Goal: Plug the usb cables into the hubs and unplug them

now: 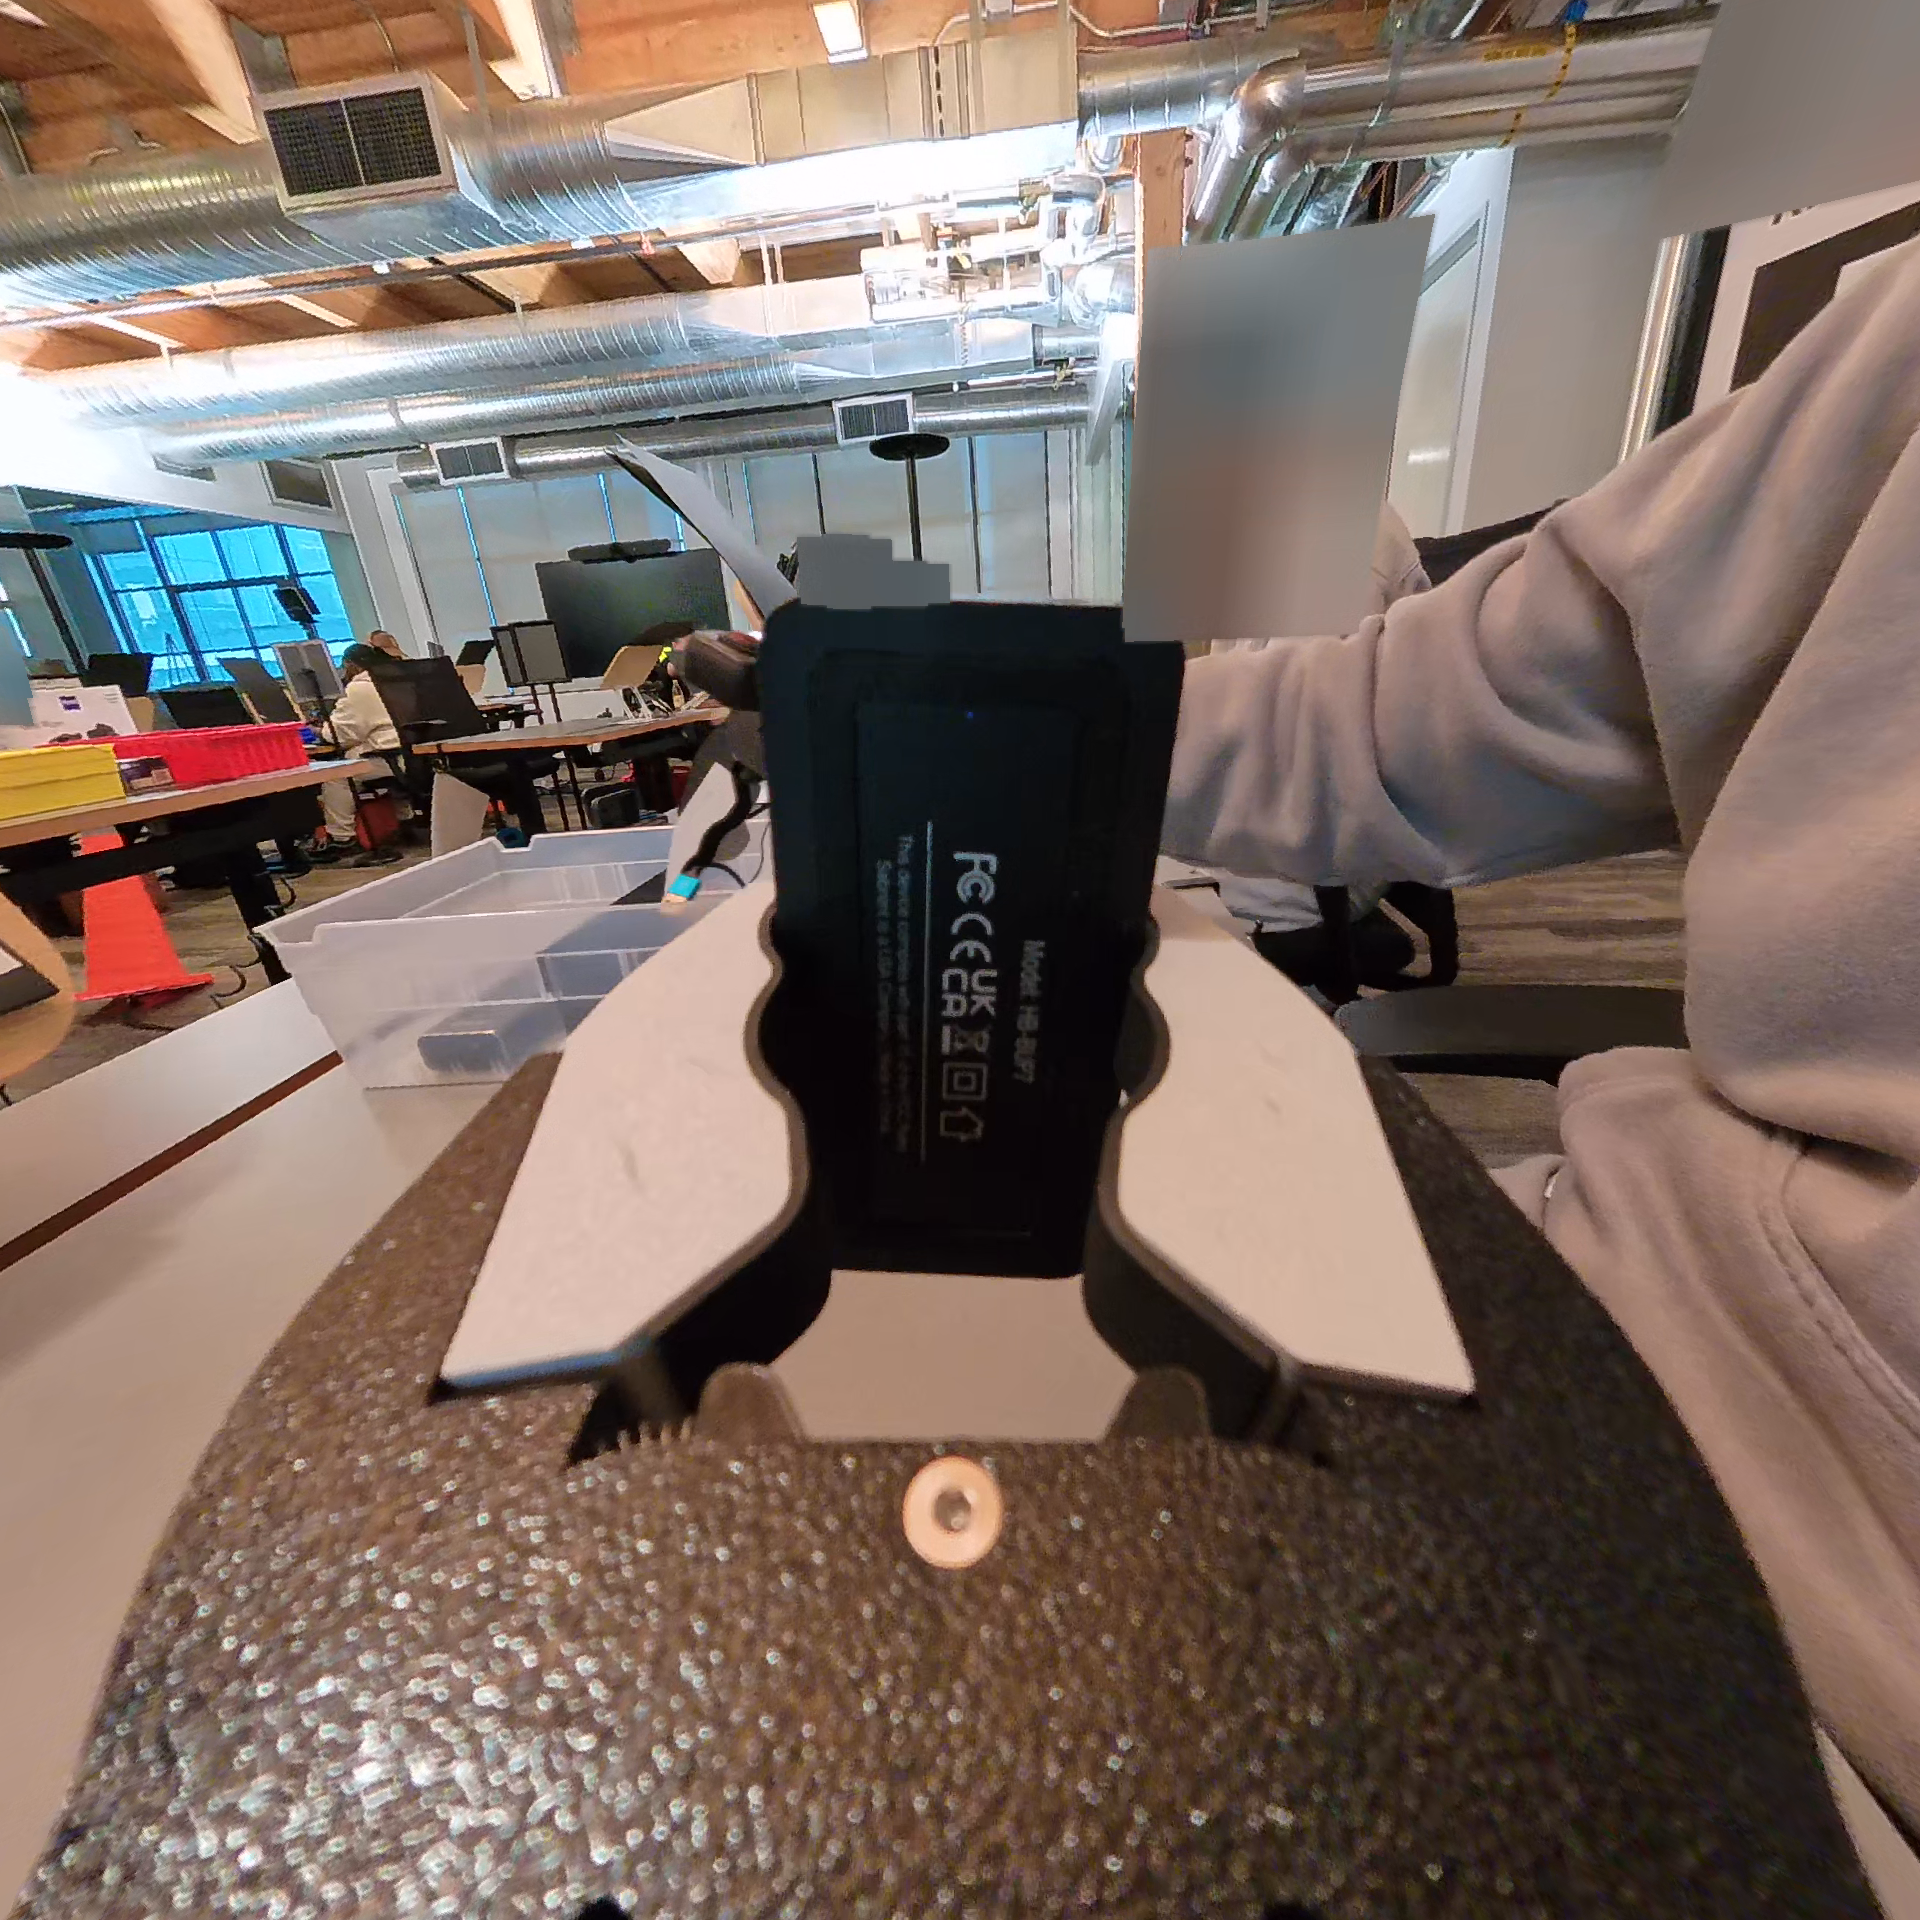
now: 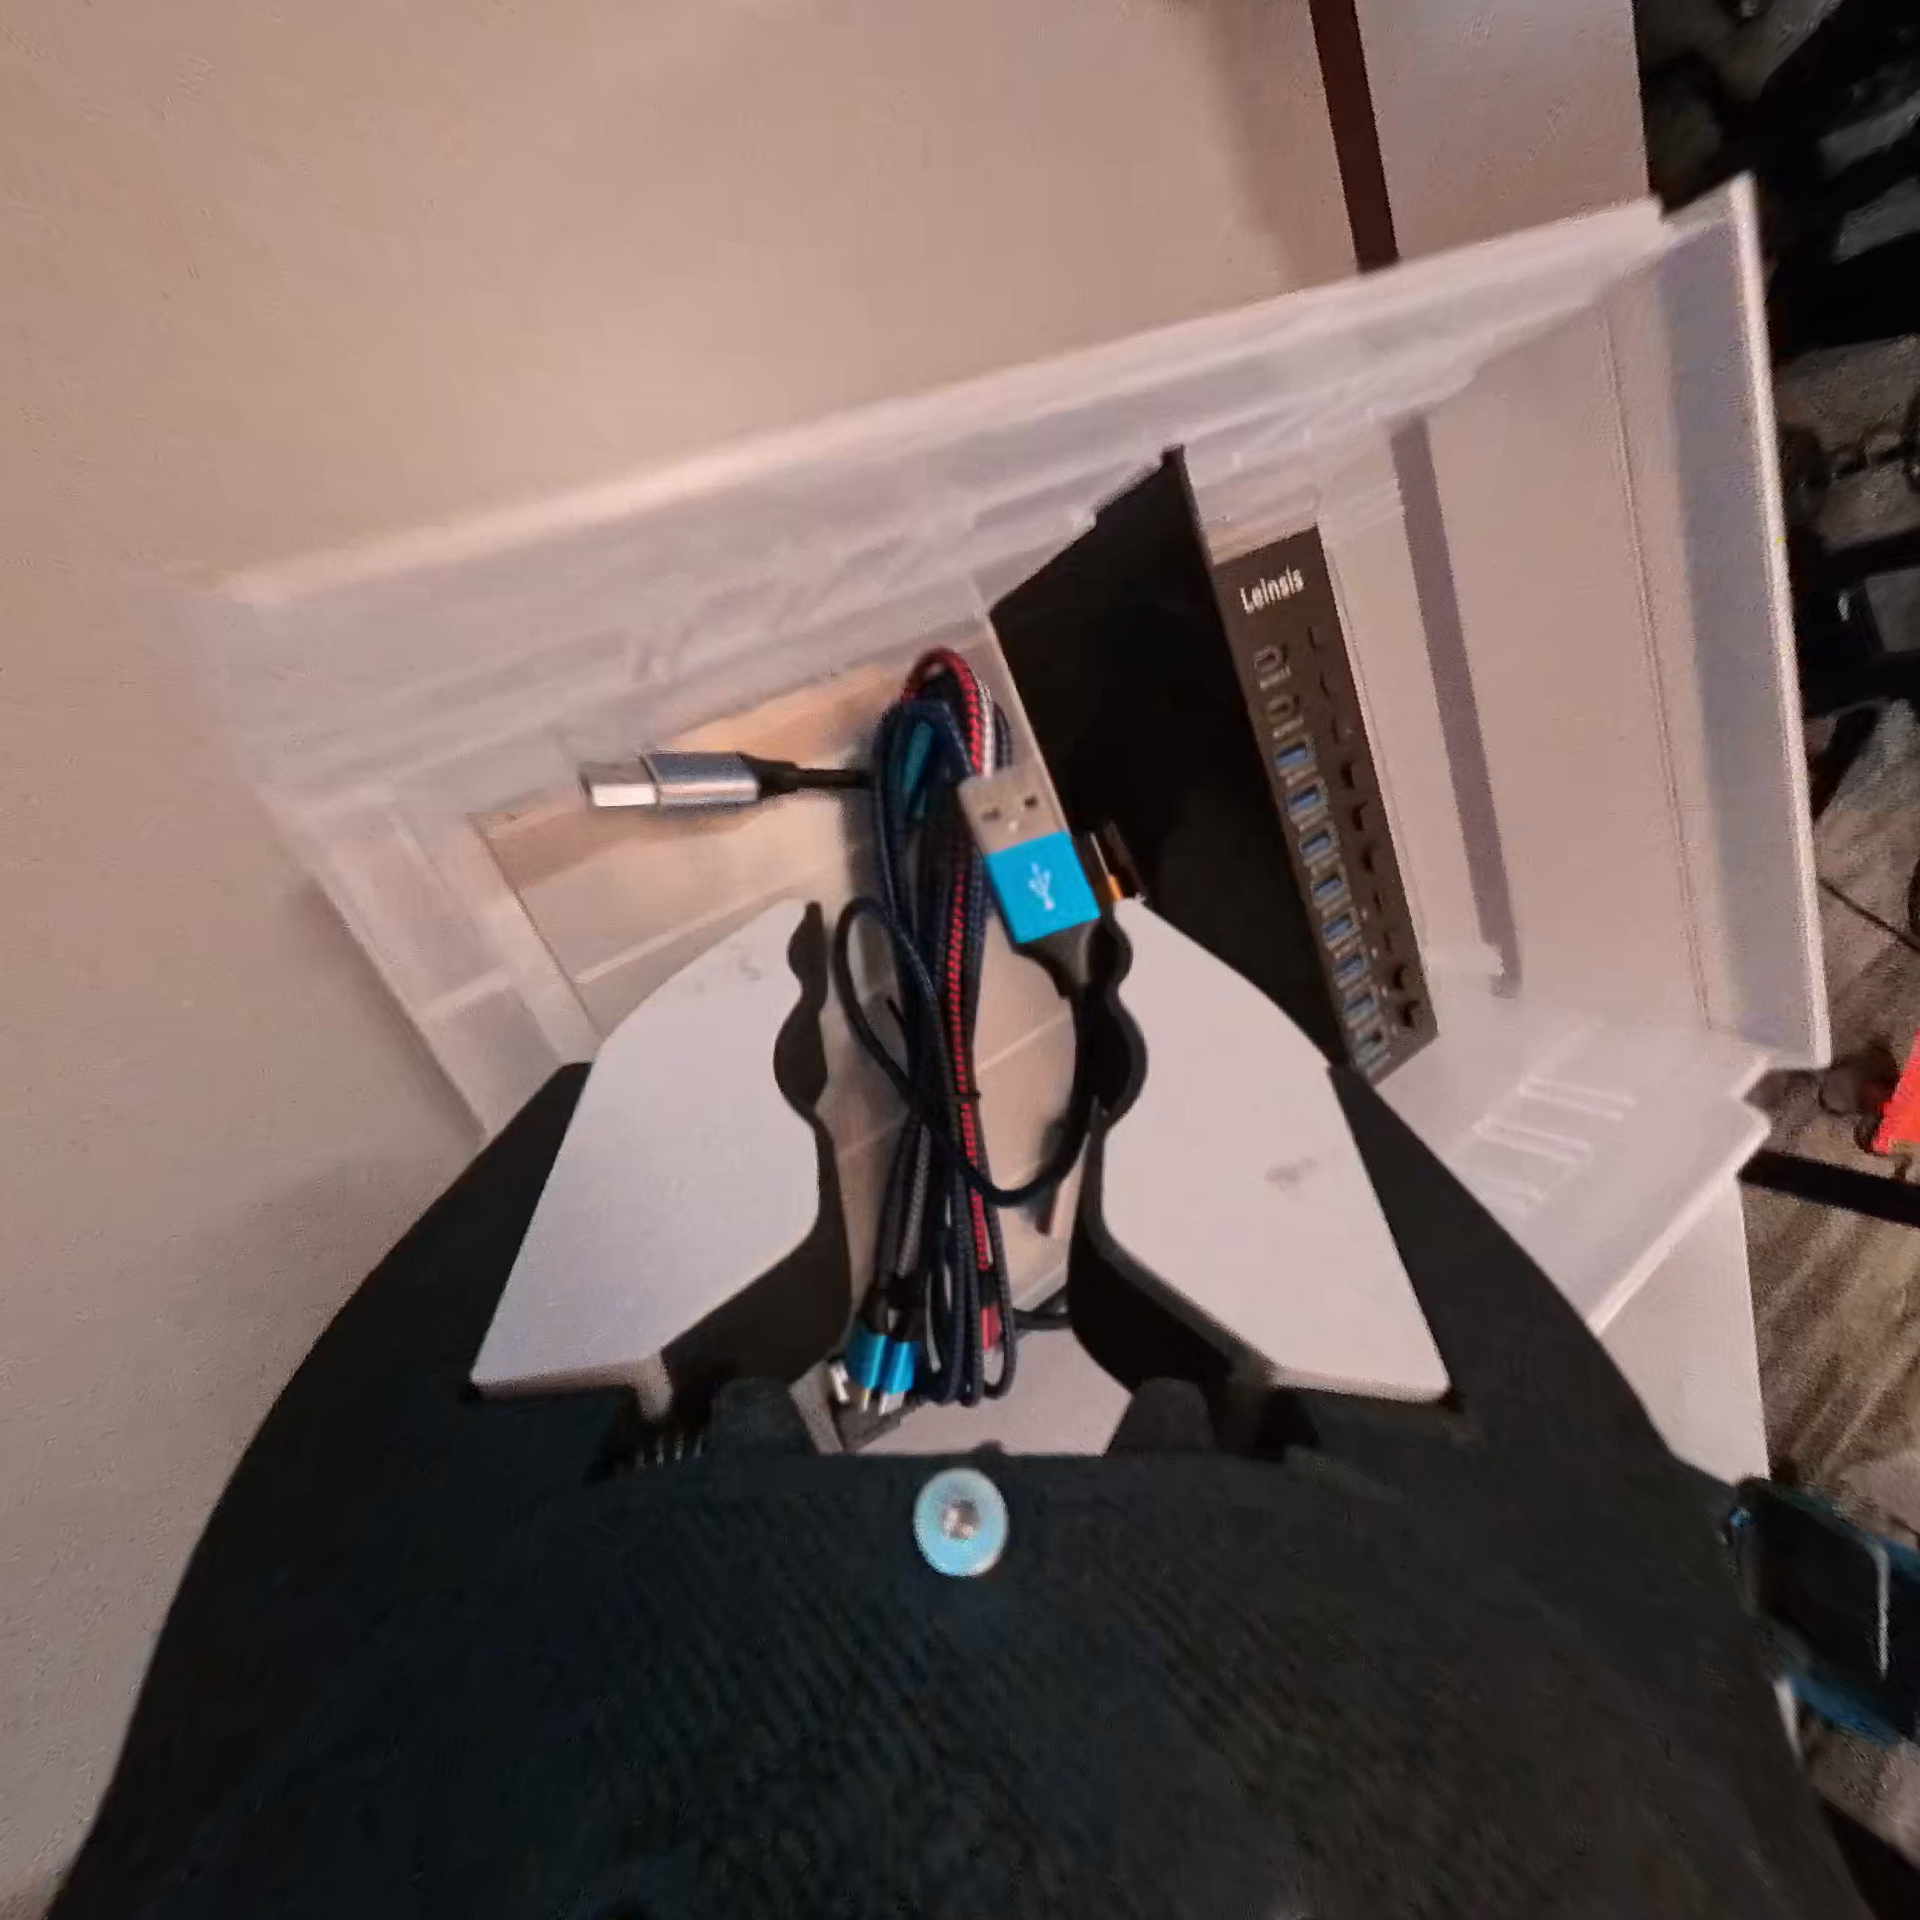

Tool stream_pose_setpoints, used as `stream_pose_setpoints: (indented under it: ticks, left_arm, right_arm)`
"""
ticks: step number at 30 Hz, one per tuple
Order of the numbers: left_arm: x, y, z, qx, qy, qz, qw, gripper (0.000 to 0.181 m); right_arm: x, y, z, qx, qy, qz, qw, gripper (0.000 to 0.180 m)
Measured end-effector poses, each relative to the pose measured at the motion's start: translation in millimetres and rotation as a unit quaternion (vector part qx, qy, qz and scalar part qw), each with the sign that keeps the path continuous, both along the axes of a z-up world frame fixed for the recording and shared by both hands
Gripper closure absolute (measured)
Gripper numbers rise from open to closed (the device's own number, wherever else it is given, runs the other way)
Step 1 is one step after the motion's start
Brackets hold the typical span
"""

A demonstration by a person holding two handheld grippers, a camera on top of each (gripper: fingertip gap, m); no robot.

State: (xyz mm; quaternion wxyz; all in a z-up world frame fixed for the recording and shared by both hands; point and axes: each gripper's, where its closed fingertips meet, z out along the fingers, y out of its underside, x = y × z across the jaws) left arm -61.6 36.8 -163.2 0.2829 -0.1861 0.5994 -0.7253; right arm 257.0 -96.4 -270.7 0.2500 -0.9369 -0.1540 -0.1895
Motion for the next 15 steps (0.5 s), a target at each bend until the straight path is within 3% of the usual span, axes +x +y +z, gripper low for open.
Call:
stream_pose_setpoints:
  ticks: [3,10,15]
  left_arm:
    - [-1.0,0.6,1.4,-0.001,-0.002,0.000,1.000,0.121]
    - [-1.0,-1.0,1.8,-0.005,-0.003,-0.004,1.000,0.121]
    - [-1.4,-2.8,3.2,-0.007,-0.005,-0.007,1.000,0.121]
  right_arm:
    - [-14.8,6.6,17.5,0.052,0.023,0.008,0.998,0.130]
    - [3.1,-24.3,45.4,0.082,-0.042,-0.075,0.993,0.122]
    - [-14.7,-33.4,74.7,0.176,-0.036,-0.118,0.977,0.120]
